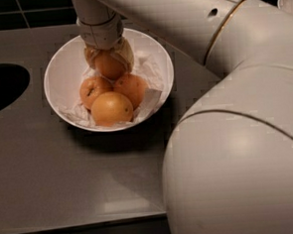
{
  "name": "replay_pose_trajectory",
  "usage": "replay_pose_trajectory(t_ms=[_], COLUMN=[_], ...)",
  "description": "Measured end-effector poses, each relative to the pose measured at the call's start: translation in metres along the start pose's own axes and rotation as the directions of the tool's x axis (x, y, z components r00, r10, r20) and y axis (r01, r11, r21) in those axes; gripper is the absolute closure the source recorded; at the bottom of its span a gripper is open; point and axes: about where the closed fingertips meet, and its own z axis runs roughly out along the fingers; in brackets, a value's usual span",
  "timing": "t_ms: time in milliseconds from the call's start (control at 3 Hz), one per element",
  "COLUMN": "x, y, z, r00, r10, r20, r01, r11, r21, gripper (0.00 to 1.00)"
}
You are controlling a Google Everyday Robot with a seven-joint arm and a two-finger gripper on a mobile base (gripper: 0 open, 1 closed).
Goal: Pick orange from white bowl
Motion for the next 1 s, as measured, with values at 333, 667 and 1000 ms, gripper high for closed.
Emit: replay_pose_trajectory(t_ms=[333, 667, 1000], x=[0.002, 0.001, -0.007], y=[0.002, 0.007, 0.021], z=[-0.013, -0.029, -0.043], r00=[0.999, 0.997, 0.993], r10=[0.018, 0.047, 0.096], r20=[-0.035, -0.063, -0.071], r01=[-0.018, -0.045, -0.085], r11=[0.9998, 0.9984, 0.9871], r21=[0.009, 0.035, 0.135], gripper=[1.0, 1.0, 1.0])
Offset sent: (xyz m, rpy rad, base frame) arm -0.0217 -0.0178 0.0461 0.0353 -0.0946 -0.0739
